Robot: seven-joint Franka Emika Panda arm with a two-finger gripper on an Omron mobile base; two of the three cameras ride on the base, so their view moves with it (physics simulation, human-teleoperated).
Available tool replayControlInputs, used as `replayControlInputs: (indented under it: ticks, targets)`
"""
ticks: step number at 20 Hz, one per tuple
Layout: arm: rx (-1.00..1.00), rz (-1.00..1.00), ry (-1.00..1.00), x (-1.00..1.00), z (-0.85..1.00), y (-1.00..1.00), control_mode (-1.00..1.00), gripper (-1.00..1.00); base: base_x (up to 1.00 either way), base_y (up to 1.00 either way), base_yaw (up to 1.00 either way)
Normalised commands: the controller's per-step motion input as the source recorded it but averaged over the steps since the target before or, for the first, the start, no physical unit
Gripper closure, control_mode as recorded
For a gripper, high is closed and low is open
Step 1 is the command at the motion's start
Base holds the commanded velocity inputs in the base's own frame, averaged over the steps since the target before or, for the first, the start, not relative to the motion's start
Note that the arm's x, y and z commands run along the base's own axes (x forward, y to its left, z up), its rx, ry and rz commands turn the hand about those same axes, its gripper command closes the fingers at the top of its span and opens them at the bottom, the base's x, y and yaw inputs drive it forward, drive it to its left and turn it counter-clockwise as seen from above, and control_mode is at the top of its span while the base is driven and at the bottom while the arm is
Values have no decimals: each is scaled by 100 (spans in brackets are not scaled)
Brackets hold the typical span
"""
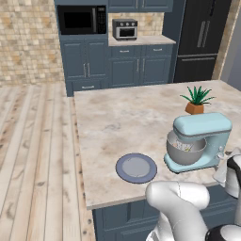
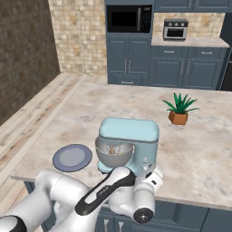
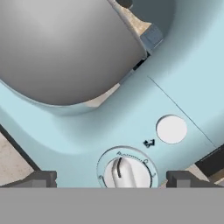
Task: Add butter and sugar cubes to the stand mixer bowl and then turn on the stand mixer to begin making frosting.
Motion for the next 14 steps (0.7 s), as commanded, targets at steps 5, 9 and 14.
replayControlInputs:
  ticks: [5,9,14]
  targets:
    - [0,0,0,14,-8,-5,-100,-100,0,0,0]
    - [0,0,0,11,-11,-8,-100,-100,0,0,0]
    - [0,0,0,4,-7,-2,-100,-100,0,0,0]
